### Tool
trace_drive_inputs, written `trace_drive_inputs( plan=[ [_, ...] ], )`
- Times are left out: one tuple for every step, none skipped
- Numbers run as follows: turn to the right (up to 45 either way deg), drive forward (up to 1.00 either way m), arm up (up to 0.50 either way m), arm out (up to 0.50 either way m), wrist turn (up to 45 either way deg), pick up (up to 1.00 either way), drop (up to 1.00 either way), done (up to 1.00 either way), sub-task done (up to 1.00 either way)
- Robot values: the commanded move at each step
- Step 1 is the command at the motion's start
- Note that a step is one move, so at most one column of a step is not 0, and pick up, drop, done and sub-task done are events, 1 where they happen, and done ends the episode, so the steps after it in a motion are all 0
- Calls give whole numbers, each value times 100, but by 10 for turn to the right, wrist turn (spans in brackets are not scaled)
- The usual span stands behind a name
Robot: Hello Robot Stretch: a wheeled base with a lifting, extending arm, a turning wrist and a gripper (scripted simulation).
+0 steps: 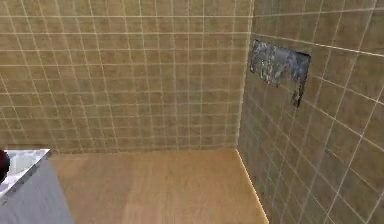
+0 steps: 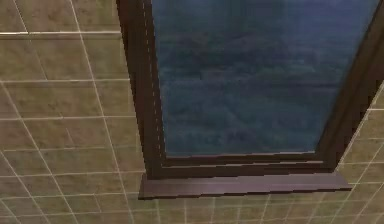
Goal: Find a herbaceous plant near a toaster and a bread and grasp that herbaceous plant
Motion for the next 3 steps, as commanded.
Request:
trace_drive_inputs(
  plan=[
    [0,100,0,0,0,0,0,0,0],
    [-120,0,0,0,0,0,0,0,0],
    [0,5,0,0,0,0,0,0,0]
  ],
)
